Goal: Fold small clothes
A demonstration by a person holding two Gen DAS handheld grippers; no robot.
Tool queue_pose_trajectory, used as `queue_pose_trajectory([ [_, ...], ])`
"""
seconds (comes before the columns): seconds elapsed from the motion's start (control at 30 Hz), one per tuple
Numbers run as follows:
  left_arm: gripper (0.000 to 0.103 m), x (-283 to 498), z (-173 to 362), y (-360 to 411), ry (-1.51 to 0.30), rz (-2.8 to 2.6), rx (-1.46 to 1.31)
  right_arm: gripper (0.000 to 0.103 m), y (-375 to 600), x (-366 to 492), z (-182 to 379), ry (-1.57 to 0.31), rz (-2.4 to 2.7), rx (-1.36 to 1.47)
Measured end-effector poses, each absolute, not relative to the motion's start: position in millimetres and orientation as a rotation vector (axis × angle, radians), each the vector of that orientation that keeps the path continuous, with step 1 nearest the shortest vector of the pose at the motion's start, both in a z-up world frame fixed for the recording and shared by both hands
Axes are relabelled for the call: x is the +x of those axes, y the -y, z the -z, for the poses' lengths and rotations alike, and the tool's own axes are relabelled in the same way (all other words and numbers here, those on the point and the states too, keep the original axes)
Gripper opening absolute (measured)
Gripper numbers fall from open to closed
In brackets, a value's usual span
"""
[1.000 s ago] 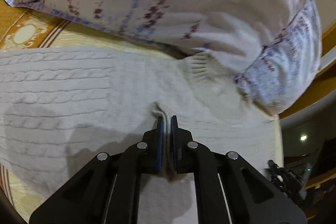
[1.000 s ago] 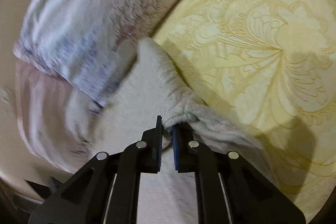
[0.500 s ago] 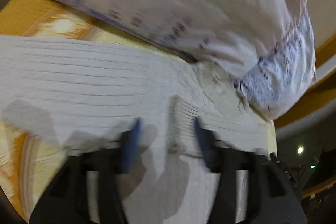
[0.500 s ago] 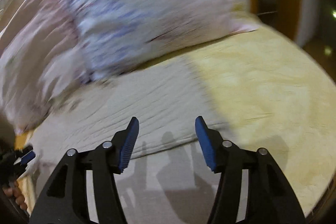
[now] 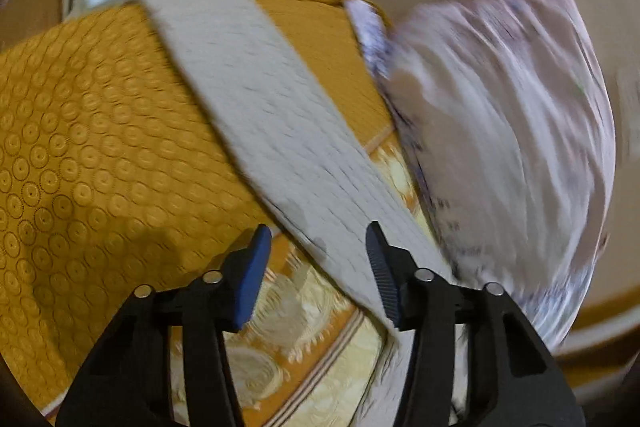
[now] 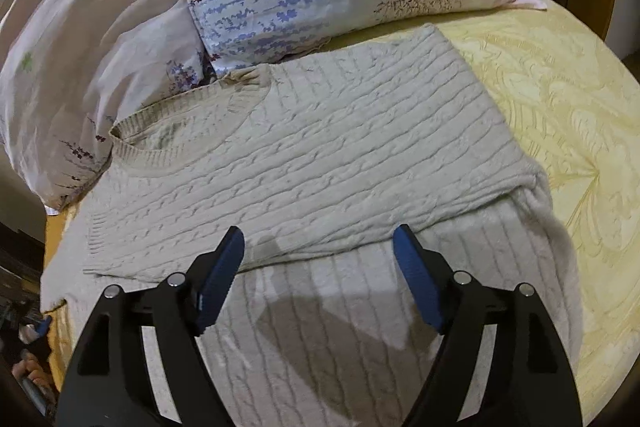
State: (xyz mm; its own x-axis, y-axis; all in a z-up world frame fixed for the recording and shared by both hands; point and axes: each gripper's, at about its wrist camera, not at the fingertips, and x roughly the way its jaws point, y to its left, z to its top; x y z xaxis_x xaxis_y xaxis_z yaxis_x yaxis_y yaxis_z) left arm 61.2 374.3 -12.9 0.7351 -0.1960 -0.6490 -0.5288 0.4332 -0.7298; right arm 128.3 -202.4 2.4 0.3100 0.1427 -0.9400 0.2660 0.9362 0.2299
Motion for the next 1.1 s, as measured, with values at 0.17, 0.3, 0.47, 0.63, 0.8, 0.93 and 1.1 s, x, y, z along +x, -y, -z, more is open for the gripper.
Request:
queue_pose_trajectory([
  [0.17, 0.037, 64.3, 27.1, -393.8, -0.693, -0.267, -1.274, 0.077, 197.2, 120.4, -9.9, -1.251, 0.055, 0.368],
  [0.3, 0.022, 70.9, 31.5, -407.6, -0.663, -0.297, -1.305, 0.077, 201.4, 114.0, -16.6, -1.238, 0.057, 0.371],
  [0.47, 0.006, 76.0, 28.7, -411.7, -0.67, -0.319, -1.268, 0.077, 211.9, 106.2, -22.1, -1.23, 0.071, 0.387],
  [0.63, 0.005, 93.7, -17.4, -389.8, -0.626, -0.25, -1.089, 0.077, 221.0, 102.3, -25.1, -1.223, 0.069, 0.406],
  [0.8, 0.005, 120.3, -69.7, -324.8, -0.607, -0.051, -0.877, 0.077, 225.7, 104.2, -28.8, -1.213, 0.049, 0.417],
  [0.93, 0.005, 137.5, -97.7, -235.5, -0.622, 0.166, -0.717, 0.077, 227.4, 105.5, -32.4, -1.202, 0.024, 0.419],
  [1.1, 0.005, 147.6, -85.3, -114.6, -0.748, 0.376, -0.501, 0.077, 230.3, 104.1, -33.6, -1.207, 0.005, 0.413],
])
